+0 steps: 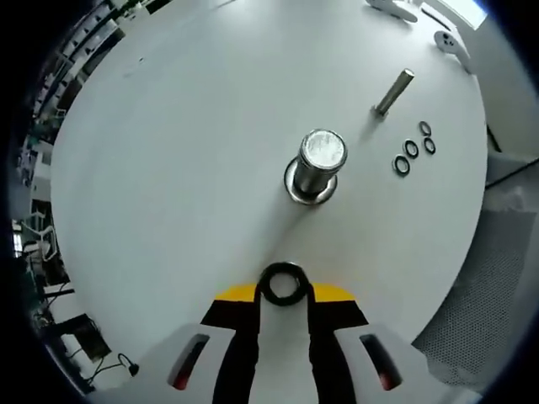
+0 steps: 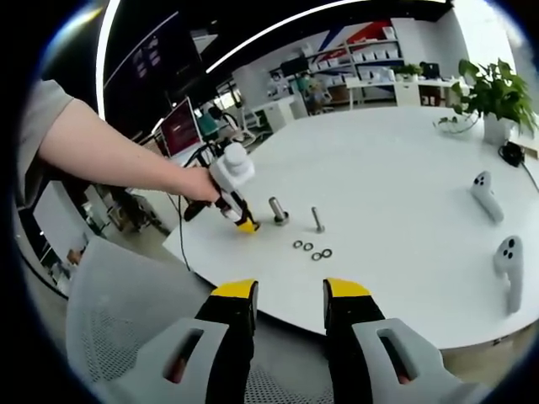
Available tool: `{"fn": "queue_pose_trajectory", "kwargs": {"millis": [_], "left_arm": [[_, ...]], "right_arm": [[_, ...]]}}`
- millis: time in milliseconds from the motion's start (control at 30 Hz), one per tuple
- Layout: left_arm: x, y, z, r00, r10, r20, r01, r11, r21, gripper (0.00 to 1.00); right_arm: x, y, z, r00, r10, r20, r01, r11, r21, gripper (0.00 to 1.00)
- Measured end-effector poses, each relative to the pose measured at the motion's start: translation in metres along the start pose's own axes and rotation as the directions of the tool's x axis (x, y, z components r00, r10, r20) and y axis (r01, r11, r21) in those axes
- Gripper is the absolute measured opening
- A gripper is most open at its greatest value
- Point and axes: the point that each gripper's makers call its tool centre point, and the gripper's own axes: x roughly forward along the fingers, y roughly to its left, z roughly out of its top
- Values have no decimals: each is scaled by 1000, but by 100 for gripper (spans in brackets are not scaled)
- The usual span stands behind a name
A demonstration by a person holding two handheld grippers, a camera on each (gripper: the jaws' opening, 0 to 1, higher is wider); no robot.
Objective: Place the washer onto the threaded stud by aligning its center hole with the stud, sliding it down to the base, and recovering from edge contact or off-axis alignment until the washer reaches the visible bottom stop.
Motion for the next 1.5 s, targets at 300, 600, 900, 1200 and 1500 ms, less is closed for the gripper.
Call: {"fn": "queue_pose_trajectory", "kwargs": {"millis": [300,600,900,1200,1500], "left_arm": [[-24,-1,14,999,22,47,-25,997,69,19],[-62,3,35,990,40,134,-50,996,74,19],[-74,-9,65,984,12,180,-29,995,91,19],[-67,-18,79,989,5,145,-26,989,145,19],[-55,-18,82,993,-1,115,-20,985,174,19]], "right_arm": [[0,1,0,1000,4,-4,-4,1000,-4,33],[0,2,-1,1000,12,-6,-12,1000,-11,33],[0,3,1,1000,16,4,-16,1000,-9,33],[0,2,1,1000,12,7,-12,1000,-7,33],[0,2,1,1000,11,4,-11,1000,-12,33]]}}
